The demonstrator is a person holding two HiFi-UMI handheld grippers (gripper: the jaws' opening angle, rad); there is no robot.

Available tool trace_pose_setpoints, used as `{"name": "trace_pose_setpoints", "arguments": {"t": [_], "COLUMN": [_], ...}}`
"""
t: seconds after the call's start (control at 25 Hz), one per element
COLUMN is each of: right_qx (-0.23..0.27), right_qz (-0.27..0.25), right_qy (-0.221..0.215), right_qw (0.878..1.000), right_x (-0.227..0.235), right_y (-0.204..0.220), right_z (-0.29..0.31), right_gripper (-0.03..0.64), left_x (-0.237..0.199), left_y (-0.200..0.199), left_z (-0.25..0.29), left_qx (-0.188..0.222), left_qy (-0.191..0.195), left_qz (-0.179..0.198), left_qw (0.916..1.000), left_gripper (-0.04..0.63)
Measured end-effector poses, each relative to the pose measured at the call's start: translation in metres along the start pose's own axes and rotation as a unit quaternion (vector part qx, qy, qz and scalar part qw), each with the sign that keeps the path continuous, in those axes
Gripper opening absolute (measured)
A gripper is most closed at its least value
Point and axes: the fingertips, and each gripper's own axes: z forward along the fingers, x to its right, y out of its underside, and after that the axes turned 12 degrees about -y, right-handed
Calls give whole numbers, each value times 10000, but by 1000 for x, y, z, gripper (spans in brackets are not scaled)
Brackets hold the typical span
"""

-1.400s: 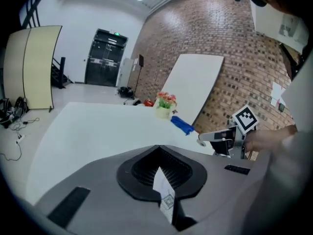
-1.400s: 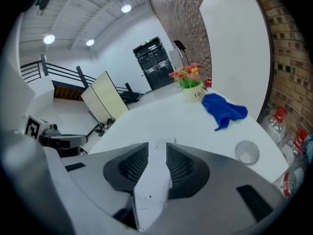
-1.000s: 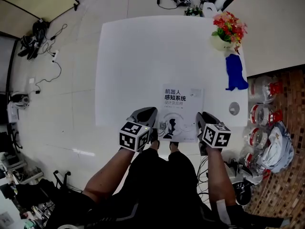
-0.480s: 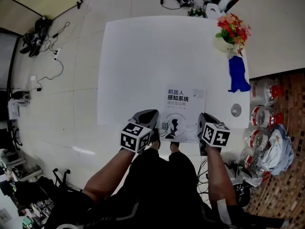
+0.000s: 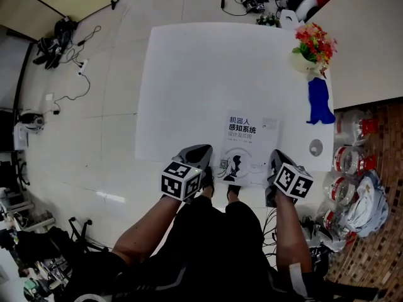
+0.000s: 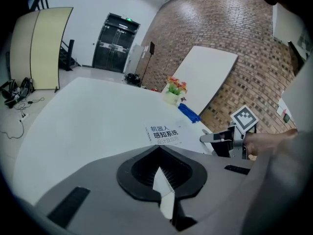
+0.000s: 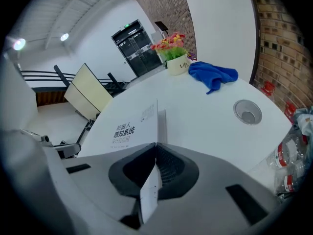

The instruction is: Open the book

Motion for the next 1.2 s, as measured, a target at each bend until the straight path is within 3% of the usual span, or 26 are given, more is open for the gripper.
{"name": "trace_pose_setpoints", "arguments": {"t": [0.28,0.56,0.8,0.92,1.08,1.2], "right_qx": [135,184,-32,-243,-740,-1101], "right_qz": [154,80,-316,-688,-1553,-1751], "right_qy": [-394,-1308,-2068,-2172,-2091,-1859], "right_qw": [9990,9912,9779,9734,9626,9606], "right_x": [-32,-102,-176,-217,-271,-298], "right_y": [-14,-36,-41,-31,-4,22], "right_z": [-18,-30,-16,1,41,83], "right_gripper": [2,0,0,0,0,2], "left_x": [-3,-7,-38,-65,-111,-140], "left_y": [-14,-29,-43,-46,-50,-48], "left_z": [-23,-57,-106,-131,-152,-160], "left_qx": [270,664,1191,1428,1753,1818], "left_qy": [-132,-405,-748,-806,-906,-757], "left_qz": [-89,-298,-658,-739,-841,-885], "left_qw": [9995,9965,9879,9837,9767,9764], "left_gripper": [-5,-5,-5,-5,-5,-5]}}
